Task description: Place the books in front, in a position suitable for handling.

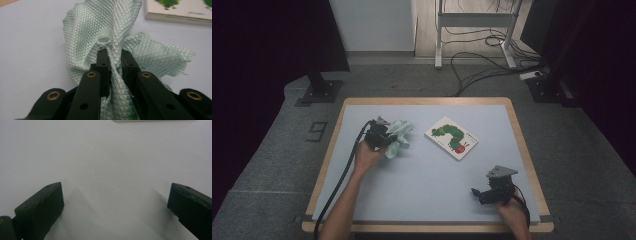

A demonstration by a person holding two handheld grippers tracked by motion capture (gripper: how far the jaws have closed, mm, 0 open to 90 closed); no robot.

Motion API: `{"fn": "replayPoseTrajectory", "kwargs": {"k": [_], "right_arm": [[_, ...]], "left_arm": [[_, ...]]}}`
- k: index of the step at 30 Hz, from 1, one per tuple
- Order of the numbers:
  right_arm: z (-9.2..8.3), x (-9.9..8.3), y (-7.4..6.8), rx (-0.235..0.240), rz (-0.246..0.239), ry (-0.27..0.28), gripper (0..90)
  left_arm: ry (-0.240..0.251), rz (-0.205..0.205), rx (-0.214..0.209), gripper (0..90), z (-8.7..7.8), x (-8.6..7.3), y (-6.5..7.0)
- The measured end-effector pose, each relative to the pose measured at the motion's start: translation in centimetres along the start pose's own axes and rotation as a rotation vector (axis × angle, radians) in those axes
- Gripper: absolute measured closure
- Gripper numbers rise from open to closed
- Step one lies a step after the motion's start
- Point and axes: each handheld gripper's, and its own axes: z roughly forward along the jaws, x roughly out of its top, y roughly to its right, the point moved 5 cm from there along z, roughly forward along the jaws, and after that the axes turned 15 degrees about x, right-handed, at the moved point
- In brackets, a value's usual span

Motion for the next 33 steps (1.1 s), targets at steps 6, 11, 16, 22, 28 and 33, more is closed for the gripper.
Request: {"fn": "replayPoseTrajectory", "kwargs": {"k": [6,11,16,22,28,33], "right_arm": [[0.0,0.0,0.1,0.012,0.012,-0.003,0.3],[0.0,0.0,0.1,0.010,0.009,-0.003,0.5],[-0.1,0.0,0.1,-0.010,0.020,0.000,0.0],[-1.4,-0.5,0.6,-0.050,0.038,0.004,0.0],[-3.3,-1.5,1.6,-0.088,0.091,0.032,0.0],[-4.0,-2.2,2.3,-0.128,0.114,0.026,0.0]], "left_arm": [[0.032,0.017,-0.056,79.6,-2.4,-0.4,1.4],[0.039,0.031,-0.093,79.6,-3.8,-0.9,2.5],[0.055,0.048,-0.124,79.6,-5.2,-0.8,3.7],[0.080,0.073,-0.163,79.5,-6.6,-0.8,5.5],[0.085,0.135,-0.180,79.4,-7.2,-0.5,7.7],[0.095,0.146,-0.230,79.4,-7.5,-0.4,9.5]]}}
